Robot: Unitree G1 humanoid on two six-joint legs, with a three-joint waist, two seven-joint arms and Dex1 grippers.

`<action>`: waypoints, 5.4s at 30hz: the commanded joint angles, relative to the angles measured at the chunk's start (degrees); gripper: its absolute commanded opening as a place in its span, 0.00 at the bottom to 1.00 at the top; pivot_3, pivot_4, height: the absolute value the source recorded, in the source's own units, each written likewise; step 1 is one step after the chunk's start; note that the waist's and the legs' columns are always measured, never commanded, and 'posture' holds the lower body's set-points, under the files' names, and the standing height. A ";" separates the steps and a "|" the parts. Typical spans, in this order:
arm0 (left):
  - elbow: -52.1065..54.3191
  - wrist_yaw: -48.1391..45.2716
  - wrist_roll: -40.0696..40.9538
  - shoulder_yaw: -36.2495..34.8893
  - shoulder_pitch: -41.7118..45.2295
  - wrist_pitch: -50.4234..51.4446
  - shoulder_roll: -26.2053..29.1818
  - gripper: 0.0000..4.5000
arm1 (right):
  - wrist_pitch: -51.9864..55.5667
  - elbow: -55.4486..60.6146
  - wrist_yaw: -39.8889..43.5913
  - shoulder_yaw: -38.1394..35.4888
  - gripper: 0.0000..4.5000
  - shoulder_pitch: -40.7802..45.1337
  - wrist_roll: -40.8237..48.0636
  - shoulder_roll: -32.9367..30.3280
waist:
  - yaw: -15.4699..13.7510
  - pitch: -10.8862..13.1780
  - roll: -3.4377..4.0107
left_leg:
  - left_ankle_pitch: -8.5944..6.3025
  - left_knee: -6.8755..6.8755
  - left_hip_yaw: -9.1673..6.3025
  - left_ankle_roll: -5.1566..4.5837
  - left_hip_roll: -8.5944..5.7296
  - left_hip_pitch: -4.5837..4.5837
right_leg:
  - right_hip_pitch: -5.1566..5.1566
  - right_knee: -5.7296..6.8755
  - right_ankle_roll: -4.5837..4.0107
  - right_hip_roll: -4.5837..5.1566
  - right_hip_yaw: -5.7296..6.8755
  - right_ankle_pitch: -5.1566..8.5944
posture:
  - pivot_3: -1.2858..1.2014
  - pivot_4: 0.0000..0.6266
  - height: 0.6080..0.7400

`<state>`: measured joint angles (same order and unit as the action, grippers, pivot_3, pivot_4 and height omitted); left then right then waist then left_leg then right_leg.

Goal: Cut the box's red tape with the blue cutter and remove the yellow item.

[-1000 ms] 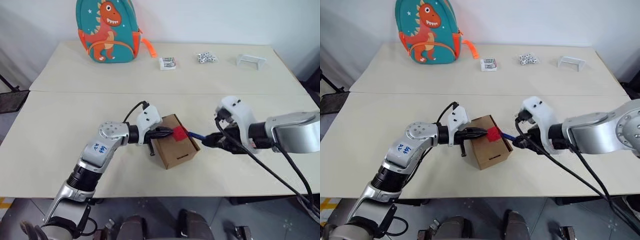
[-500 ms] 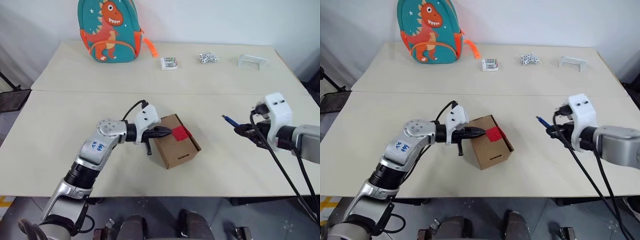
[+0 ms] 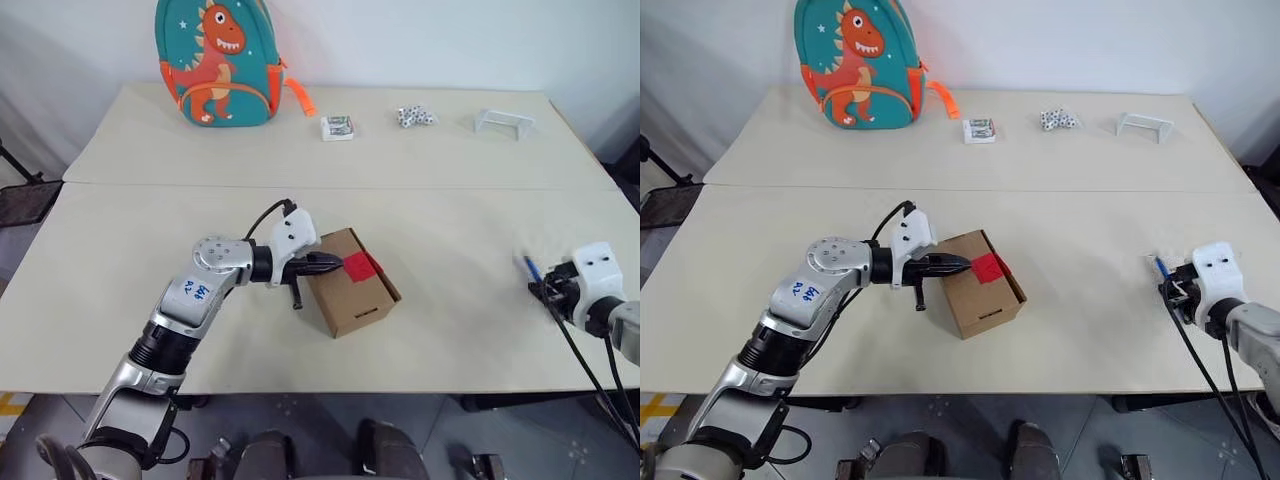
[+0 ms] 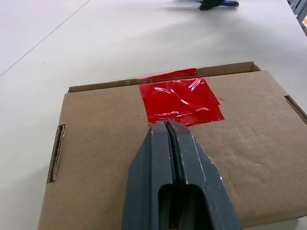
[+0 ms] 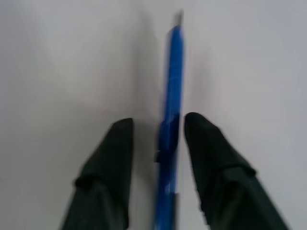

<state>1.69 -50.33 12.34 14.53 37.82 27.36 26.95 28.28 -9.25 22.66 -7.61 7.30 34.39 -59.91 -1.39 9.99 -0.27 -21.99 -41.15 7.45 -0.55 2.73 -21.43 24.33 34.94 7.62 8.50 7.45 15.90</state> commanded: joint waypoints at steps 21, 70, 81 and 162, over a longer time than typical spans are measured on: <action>-2.09 -0.53 -0.93 -2.12 0.23 -6.61 -0.61 0.00 | 23.18 14.71 30.11 -7.51 0.99 16.34 18.51 -0.85 | 0.08 0.02 0.03 | 0.00 -0.04 0.01 -0.01 0.02 0.24 | -0.15 0.07 -0.01 -0.02 -0.09 -0.01 | 0.52 0.24 1.00; 5.25 2.23 2.17 -3.69 -10.87 7.05 4.50 0.00 | 2.64 28.54 27.96 15.03 0.01 5.84 -18.34 22.04 | 1.38 0.06 0.03 | 0.02 0.09 0.01 0.09 0.02 0.17 | 0.01 0.22 0.01 -0.02 0.06 -0.02 | 0.52 0.24 1.00; 4.50 -7.78 5.92 -9.49 -11.72 2.19 12.52 0.00 | 11.00 33.98 32.19 4.21 0.01 2.29 -7.34 15.71 | 1.39 0.06 0.03 | 0.02 0.10 0.02 0.09 0.02 0.17 | 0.01 0.20 0.01 -0.01 0.06 -0.01 | 0.52 0.24 1.00; -7.32 -15.01 1.78 -2.75 -1.78 -12.55 1.31 0.00 | 64.22 12.54 -22.12 11.42 0.99 40.11 30.40 20.63 | 1.54 0.04 0.04 | 0.03 0.07 0.02 0.08 0.03 0.13 | 0.17 0.49 -0.04 0.02 0.01 -0.03 | 0.52 0.24 1.00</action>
<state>-5.45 -65.54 14.84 10.95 36.05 15.27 28.64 91.77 2.37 1.39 1.86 48.19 65.68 -38.27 0.15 10.03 -0.23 -21.96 -41.08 7.47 -0.48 2.76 -21.29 24.50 35.43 7.58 8.52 7.47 15.86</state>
